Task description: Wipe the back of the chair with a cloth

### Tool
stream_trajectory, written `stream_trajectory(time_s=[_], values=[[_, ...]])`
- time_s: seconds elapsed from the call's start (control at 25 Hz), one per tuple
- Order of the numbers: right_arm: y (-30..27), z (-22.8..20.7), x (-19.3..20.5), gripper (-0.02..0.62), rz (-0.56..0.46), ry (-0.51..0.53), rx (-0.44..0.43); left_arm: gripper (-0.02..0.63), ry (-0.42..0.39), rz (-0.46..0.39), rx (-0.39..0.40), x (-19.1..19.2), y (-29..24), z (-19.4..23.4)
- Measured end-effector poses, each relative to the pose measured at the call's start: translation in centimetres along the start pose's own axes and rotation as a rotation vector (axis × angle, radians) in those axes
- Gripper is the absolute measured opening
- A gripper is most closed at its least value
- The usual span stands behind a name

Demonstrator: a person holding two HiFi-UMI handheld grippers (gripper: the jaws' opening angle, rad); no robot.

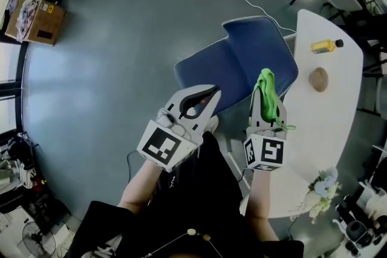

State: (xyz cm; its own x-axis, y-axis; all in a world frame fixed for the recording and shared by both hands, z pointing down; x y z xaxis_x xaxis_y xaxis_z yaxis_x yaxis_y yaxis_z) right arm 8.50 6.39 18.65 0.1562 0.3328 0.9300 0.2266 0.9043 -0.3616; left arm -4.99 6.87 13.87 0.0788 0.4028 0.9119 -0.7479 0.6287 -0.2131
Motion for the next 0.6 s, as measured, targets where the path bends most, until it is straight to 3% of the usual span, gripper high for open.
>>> stream_trajectory(time_s=[0.28, 0.6], values=[[-4.2, -1.7, -0.1, 0.044, 0.016, 0.033, 0.11, 0.002, 0.002, 0.015, 0.011, 0.3, -1.1, 3.7], [-9.4, -5.4, 2.0, 0.044, 0.04, 0.058, 0.187, 0.002, -0.022, 0.002, -0.042, 1.0, -3.7, 7.6]])
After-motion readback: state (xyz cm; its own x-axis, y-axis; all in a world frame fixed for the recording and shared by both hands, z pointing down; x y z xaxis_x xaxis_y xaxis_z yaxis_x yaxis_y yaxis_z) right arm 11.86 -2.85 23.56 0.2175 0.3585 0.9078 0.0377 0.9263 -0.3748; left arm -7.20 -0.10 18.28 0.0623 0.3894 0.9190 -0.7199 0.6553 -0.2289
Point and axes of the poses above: the fingertips, and each gripper's own axes: y backward along the fingers, z to its left, x out of its underside, the point moved 2 cm from there along y, backward along the fingers, and after that the axes turned 4 degrees about y, right-handed, at the moved point
